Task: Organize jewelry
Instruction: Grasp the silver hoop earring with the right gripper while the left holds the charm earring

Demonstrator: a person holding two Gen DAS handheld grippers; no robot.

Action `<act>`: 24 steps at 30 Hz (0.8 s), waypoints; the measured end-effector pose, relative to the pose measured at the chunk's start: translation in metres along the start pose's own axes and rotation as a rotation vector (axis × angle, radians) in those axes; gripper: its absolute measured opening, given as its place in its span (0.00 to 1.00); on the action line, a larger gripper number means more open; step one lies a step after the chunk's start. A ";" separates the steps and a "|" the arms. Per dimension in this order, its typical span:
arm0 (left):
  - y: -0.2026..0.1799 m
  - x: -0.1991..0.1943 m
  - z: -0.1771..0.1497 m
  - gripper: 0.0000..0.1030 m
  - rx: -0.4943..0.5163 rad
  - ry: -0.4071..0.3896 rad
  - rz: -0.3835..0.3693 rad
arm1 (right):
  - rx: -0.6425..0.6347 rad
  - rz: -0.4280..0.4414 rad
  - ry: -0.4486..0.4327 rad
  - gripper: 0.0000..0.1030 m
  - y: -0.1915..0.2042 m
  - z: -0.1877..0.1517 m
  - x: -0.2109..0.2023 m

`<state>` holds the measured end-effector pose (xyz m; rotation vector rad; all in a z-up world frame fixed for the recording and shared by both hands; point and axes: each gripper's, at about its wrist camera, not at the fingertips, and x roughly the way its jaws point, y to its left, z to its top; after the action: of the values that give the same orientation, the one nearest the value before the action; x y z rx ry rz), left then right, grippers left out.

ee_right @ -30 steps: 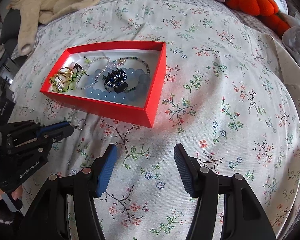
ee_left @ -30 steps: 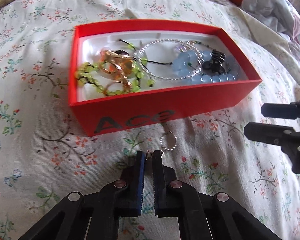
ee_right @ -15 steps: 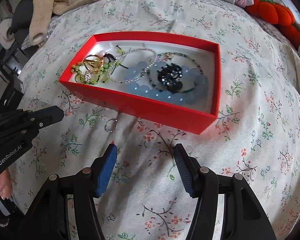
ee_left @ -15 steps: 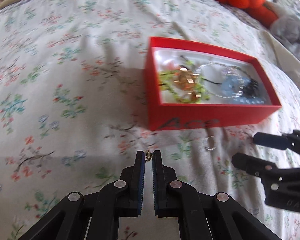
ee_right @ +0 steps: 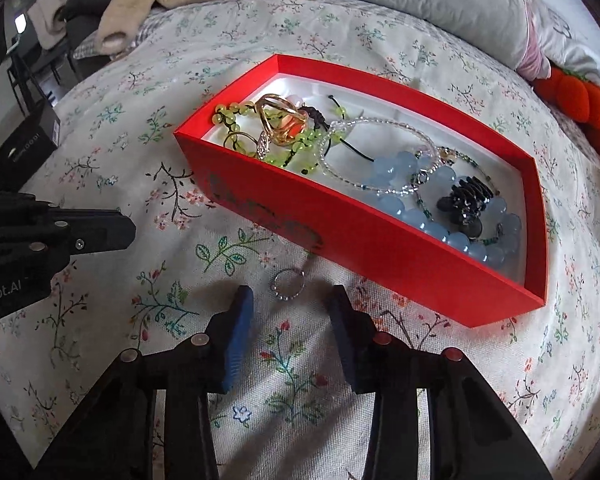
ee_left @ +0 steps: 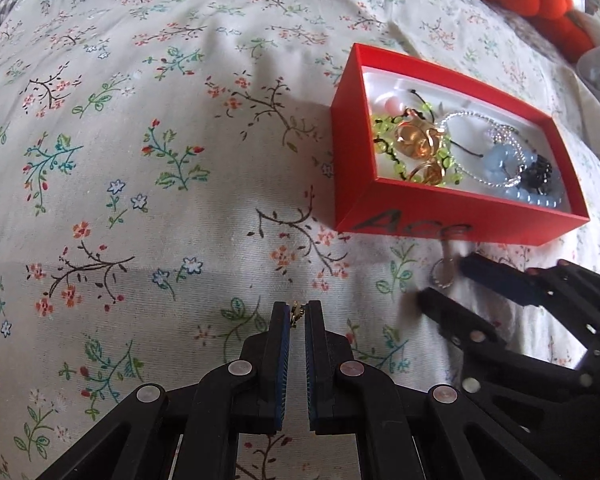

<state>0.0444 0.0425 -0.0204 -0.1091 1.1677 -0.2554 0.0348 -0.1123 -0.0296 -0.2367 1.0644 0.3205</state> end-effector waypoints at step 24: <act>0.004 -0.009 0.007 0.02 -0.042 -0.048 -0.027 | 0.109 0.077 -0.005 0.18 -0.015 0.002 -0.030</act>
<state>0.0482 0.0483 -0.0101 -0.1669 1.1250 -0.2509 0.0288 -0.1298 -0.0016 -0.0980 1.0842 0.3307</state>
